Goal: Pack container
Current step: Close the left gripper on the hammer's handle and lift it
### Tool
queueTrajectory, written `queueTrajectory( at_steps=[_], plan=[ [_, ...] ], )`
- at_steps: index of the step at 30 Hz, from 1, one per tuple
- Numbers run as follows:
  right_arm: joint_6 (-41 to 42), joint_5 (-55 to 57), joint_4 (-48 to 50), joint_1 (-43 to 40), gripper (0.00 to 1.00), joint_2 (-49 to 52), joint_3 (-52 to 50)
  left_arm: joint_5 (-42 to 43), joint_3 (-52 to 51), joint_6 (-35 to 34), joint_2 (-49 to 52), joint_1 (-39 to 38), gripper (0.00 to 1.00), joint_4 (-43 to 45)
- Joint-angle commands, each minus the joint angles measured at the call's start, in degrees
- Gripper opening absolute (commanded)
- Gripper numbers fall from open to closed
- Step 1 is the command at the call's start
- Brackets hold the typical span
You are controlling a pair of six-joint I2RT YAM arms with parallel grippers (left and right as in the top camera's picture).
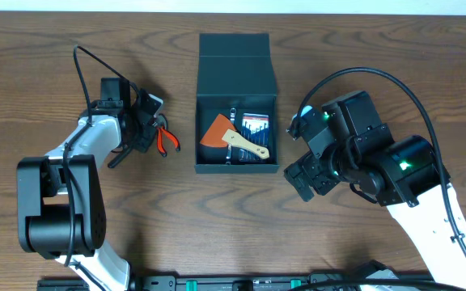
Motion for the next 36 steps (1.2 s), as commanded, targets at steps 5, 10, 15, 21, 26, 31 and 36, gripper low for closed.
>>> queueTrajectory(
  at_steps=[5,10,15,21,26,31,36],
  plan=[
    [0.81,-0.02,0.0,-0.57,0.99,-0.24,0.09,0.59,1.01,0.15,1.07,-0.04,0.19,-0.17],
    [0.81,-0.02,0.0,-0.57,0.99,-0.24,0.09,0.59,1.01,0.15,1.07,-0.04,0.09,-0.15],
    [0.81,-0.02,-0.02,-0.57,0.99,-0.24,0.09,0.59,1.01,0.13,1.07,-0.04,0.08,-0.15],
    [0.81,-0.02,-0.02,-0.57,0.99,-0.24,0.09,0.59,1.01,-0.55,1.03,-0.04,0.06,0.07],
    [0.81,-0.02,-0.02,-0.57,0.99,-0.24,0.09,0.57,1.07,-2.56,0.5,-0.04,0.06,1.22],
    [0.83,-0.02,0.0,-0.57,0.99,-0.24,0.09,0.55,1.11,-5.29,-1.97,-0.04,0.06,3.93],
    [0.83,-0.02,0.0,-0.57,0.99,-0.24,0.09,0.57,2.12,-12.5,-7.13,-0.09,0.06,4.5]
  ],
)
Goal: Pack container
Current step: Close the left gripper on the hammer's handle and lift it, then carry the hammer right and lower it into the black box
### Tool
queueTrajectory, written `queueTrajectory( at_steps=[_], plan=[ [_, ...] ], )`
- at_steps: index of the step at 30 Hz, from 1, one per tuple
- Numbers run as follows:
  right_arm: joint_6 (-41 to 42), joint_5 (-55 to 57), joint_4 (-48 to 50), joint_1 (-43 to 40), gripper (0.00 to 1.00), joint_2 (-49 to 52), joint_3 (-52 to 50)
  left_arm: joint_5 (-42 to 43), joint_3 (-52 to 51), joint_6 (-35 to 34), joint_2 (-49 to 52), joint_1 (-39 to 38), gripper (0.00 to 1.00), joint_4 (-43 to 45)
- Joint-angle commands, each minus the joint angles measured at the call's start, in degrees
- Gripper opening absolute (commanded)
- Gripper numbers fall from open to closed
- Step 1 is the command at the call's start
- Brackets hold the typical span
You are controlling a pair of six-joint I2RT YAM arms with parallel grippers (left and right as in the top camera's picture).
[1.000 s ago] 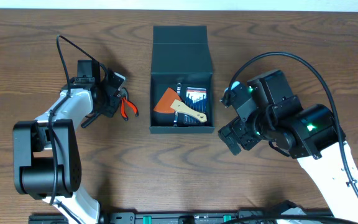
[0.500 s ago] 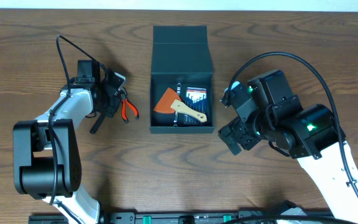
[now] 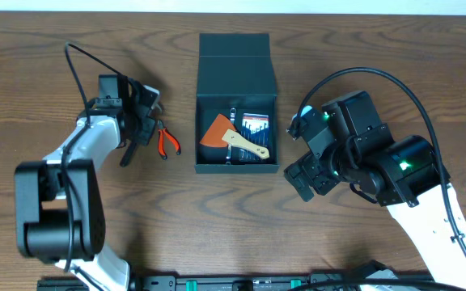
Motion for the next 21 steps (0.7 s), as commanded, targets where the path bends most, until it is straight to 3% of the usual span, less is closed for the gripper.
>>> queueTrajectory(
  at_steps=[1,6,12,17,21],
  plan=[
    [0.81,-0.02,0.0,-0.57,0.99,-0.24,0.09,0.17,2.16,-8.61,-6.36,-0.17,0.06,0.44],
    [0.81,-0.02,0.0,-0.57,0.99,-0.24,0.09,0.17,2.23,-26.1,-14.23,-2.93,0.06,-0.66],
    [0.81,-0.02,0.0,-0.57,0.99,-0.24,0.09,0.17,2.23,-42.49,-22.25,-9.68,0.06,-1.68],
    [0.83,-0.02,-0.02,-0.57,0.99,-0.24,0.09,0.15,2.23,-49.31,-22.53,-15.96,0.06,-2.8],
    [0.81,-0.02,0.0,-0.57,0.99,-0.24,0.09,0.13,2.21,-49.59,-20.65,-19.98,0.06,-3.19]
  ],
)
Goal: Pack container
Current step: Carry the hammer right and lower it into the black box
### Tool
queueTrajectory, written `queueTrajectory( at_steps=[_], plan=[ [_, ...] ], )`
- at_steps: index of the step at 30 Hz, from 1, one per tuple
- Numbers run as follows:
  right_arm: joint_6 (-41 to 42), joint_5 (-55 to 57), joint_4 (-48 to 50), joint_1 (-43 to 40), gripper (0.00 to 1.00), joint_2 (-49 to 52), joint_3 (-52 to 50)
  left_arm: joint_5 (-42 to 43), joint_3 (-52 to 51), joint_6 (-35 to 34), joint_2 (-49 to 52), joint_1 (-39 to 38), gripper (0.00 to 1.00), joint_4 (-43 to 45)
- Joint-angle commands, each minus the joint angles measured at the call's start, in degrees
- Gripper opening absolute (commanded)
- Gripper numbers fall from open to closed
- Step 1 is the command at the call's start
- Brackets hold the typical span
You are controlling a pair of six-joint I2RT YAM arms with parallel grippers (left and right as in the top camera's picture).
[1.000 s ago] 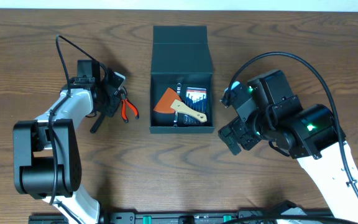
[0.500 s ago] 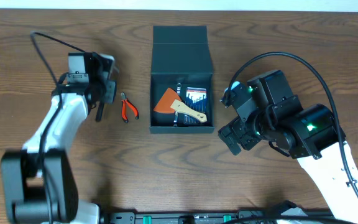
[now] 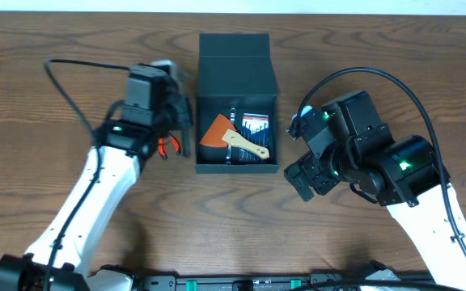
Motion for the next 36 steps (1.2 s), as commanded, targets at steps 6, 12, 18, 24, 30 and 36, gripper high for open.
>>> queueTrajectory(
  at_steps=[6,12,18,24,30,36],
  plan=[
    [0.83,-0.02,-0.02,-0.57,0.99,-0.24,0.09,-0.28,1.51,-4.13,5.18,-4.7,0.06,0.48],
    [0.83,-0.02,0.0,-0.57,0.99,-0.24,0.09,-0.26,1.51,-4.81,8.76,-5.97,0.06,4.72],
    [0.81,-0.02,0.0,-0.57,0.99,-0.24,0.09,-0.31,1.51,-4.7,10.36,-6.32,0.06,4.83],
    [0.81,-0.02,-0.02,-0.57,0.99,-0.24,0.09,-0.33,1.51,-3.78,12.96,-6.32,0.06,4.9],
    [0.83,-0.02,-0.02,-0.57,0.99,-0.24,0.09,-0.5,1.51,-0.35,14.16,-6.32,0.06,5.16],
    [0.81,-0.02,-0.02,-0.57,0.99,-0.24,0.09,-3.3,1.53,1.64,14.05,-6.32,0.06,5.84]
  ],
)
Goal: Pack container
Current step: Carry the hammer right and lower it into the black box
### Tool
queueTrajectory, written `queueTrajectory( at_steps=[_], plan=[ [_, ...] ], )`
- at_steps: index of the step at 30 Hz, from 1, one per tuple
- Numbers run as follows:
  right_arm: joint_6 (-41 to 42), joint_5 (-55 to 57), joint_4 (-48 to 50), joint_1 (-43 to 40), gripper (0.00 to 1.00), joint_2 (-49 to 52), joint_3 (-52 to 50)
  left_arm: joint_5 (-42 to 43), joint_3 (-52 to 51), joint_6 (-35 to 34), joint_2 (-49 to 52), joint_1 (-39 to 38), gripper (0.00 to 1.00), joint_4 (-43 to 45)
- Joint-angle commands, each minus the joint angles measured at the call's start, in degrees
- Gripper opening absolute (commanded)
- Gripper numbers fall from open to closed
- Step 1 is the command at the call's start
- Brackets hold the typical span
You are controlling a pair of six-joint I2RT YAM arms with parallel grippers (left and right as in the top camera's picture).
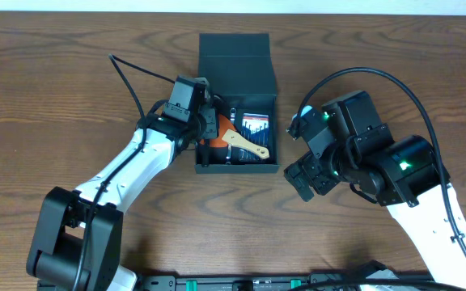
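A dark open box (238, 169) stands at mid-table with its lid (235, 55) folded back. Inside lie a scraper (247, 146) with an orange blade and wooden handle, and a black tool card (256, 123). My left gripper (209, 129) hangs over the box's left side, shut on red-handled pliers (204, 147), of which only a bit of red shows under the fingers. My right gripper (301, 183) rests right of the box, near its lower corner. From above its fingers are too dark to tell whether they are open or shut.
Brown wooden table (71, 65) all around. The right arm's bulky wrist (362, 153) sits close to the box's right wall. A black rail (233, 283) runs along the near edge.
My left gripper has moved right, from beside the box's left wall to over the box's left part. The pliers are gone from the table and hang under it. The right arm is unchanged.
My left gripper was at the red-handled pliers on the table left of the box, first beside them, then over them. Then the arm stood nearer the box with the pliers below it. Now the pliers are over the box's left side.
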Motion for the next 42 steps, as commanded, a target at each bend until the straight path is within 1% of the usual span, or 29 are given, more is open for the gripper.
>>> queueTrajectory(
  at_steps=[1,4,9,10,12,14,15,19,21,24,26,29,31,33,37,39,42],
  plan=[
    [0.81,-0.02,0.0,-0.57,0.99,-0.24,0.09,-2.12,1.62,3.76,-0.24,-0.24,0.06,1.18],
    [0.83,-0.02,0.0,-0.57,0.99,-0.24,0.09,-0.31,1.75,11.08,-0.83,-0.52,0.06,2.69],
    [0.81,-0.02,0.0,-0.57,0.99,-0.24,0.09,6.36,1.97,31.91,-1.33,-1.79,0.06,2.69],
    [0.81,-0.02,0.0,-0.57,0.99,-0.24,0.09,6.86,1.97,35.1,-1.46,-2.23,0.06,2.67],
    [0.81,-0.02,-0.02,-0.57,0.99,-0.24,0.09,6.82,2.05,38.66,-1.84,-3.19,0.06,2.8],
    [0.81,-0.02,-0.02,-0.57,0.99,-0.24,0.09,6.84,2.08,39.12,-2.38,-3.69,0.06,3.28],
    [0.81,-0.02,-0.02,-0.57,0.99,-0.24,0.09,6.84,2.08,40.87,-2.71,-3.87,0.06,3.28],
    [0.81,-0.02,0.0,-0.57,0.99,-0.24,0.09,6.86,2.05,51.43,-3.52,-4.0,0.06,3.06],
    [0.81,0.0,0.0,-0.57,0.99,-0.24,0.09,7.37,2.05,58.05,-3.8,-4.0,0.06,3.08],
    [0.83,-0.02,-0.02,-0.57,0.99,-0.24,0.09,11.93,2.05,67.19,-3.8,-4.0,0.05,2.97],
    [0.81,-0.02,-0.02,-0.57,0.99,-0.24,0.09,15.89,2.05,69.85,-3.8,-4.0,0.06,2.64],
    [0.81,0.0,0.0,-0.57,0.99,-0.24,0.09,20.98,2.05,70.03,-3.8,-4.0,0.06,1.55],
    [0.81,-0.02,-0.02,-0.57,0.99,-0.24,0.09,24.0,2.05,72.22,-3.8,-4.0,0.06,-0.11],
    [0.81,0.0,0.0,-0.57,0.99,-0.24,0.09,25.38,2.05,74.05,-3.8,-4.0,0.06,-1.14],
    [0.81,-0.02,0.0,-0.57,0.99,-0.24,0.09,27.61,2.05,74.77,-3.8,-4.0,0.06,-1.81],
    [0.83,-0.02,0.0,-0.57,0.99,-0.24,0.09,29.9,2.05,77.2,-3.78,-4.0,0.06,-2.32],
    [0.83,-0.02,-0.02,-0.57,0.99,-0.24,0.09,30.42,2.05,79.87,-3.78,-4.0,0.06,-2.51]
  ],
)
